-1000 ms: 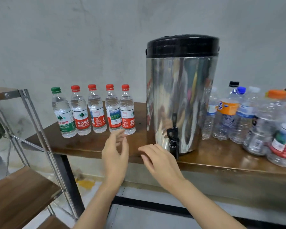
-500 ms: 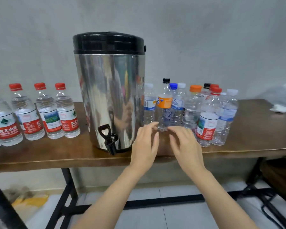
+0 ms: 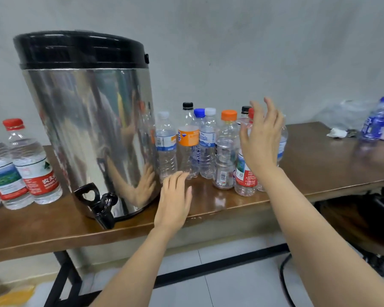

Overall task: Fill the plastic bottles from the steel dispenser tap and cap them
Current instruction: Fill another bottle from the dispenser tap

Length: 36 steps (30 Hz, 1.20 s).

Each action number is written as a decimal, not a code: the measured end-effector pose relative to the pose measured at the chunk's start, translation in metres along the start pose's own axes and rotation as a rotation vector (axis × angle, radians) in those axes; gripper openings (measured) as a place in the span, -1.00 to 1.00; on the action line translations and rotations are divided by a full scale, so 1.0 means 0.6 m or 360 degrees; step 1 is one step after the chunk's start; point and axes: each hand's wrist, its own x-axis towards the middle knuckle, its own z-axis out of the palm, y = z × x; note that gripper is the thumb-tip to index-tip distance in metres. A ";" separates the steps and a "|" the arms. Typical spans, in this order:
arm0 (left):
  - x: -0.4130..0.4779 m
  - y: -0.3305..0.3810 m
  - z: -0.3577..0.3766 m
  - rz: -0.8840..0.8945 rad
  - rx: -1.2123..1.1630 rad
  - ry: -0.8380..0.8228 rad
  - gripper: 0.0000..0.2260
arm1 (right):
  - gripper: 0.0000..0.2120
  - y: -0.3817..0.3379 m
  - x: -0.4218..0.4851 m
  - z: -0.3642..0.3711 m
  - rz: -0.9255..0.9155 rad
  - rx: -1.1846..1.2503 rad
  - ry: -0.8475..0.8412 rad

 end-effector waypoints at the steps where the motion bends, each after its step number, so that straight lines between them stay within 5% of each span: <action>1: 0.000 0.000 0.000 -0.0008 -0.0013 0.0005 -0.66 | -0.56 0.003 0.011 0.004 0.0022 -0.0020 -0.0051; 13: -0.003 0.004 -0.007 -0.0010 -0.0078 -0.0041 -0.69 | -0.71 0.013 0.012 -0.015 0.0031 0.0325 -0.0251; 18: -0.004 0.017 -0.025 -0.0042 -0.0531 0.0104 -0.72 | -0.72 -0.019 0.001 -0.074 -0.0146 0.0388 -0.0190; 21: -0.005 0.057 -0.056 -0.0101 -0.0916 0.0178 -0.64 | -0.69 -0.049 -0.008 -0.106 -0.0207 0.0609 -0.0344; 25: -0.006 0.118 -0.107 -0.0184 -0.1316 -0.0219 -0.33 | -0.65 -0.097 -0.041 -0.113 -0.0230 0.0968 -0.0637; 28: -0.015 0.127 -0.129 -0.0327 -0.1396 -0.0167 -0.31 | -0.63 -0.127 -0.064 -0.106 -0.0156 0.1186 -0.0923; 36: -0.093 0.089 -0.164 -0.0557 -0.0997 0.0086 -0.34 | -0.59 -0.166 -0.070 -0.105 -0.0390 0.0563 -0.1178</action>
